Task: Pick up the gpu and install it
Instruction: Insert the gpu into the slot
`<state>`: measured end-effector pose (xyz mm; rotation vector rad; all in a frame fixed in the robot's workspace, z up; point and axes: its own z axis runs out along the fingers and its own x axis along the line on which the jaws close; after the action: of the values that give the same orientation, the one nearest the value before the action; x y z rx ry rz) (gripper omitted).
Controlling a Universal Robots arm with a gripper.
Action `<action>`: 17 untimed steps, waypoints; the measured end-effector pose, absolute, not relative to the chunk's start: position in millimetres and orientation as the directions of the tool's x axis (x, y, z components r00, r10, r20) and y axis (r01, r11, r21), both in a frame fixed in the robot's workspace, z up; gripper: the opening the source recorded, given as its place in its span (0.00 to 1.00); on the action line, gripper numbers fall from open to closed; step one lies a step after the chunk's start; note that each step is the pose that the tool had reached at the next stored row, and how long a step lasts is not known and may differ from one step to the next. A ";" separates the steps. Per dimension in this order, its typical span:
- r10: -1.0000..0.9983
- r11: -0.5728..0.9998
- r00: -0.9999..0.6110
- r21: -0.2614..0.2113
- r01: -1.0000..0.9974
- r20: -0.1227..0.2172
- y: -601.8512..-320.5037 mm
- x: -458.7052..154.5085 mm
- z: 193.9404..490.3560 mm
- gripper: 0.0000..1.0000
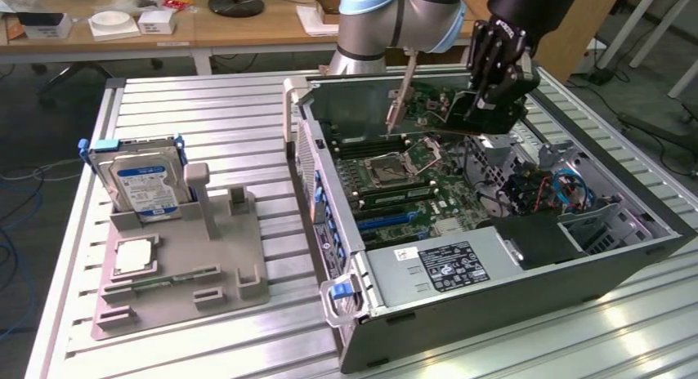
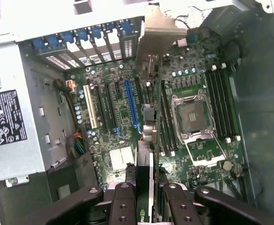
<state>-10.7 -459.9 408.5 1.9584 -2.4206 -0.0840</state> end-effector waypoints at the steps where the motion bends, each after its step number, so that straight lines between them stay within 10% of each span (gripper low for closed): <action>1: -0.980 0.196 -0.197 0.059 -0.979 -0.013 -459.9 -10.7 408.4 0.27; 17: -0.998 0.066 -0.066 0.039 -0.997 -0.014 -456.6 -10.5 406.9 0.27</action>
<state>-10.5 -456.6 406.9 2.1355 -2.2817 -0.0595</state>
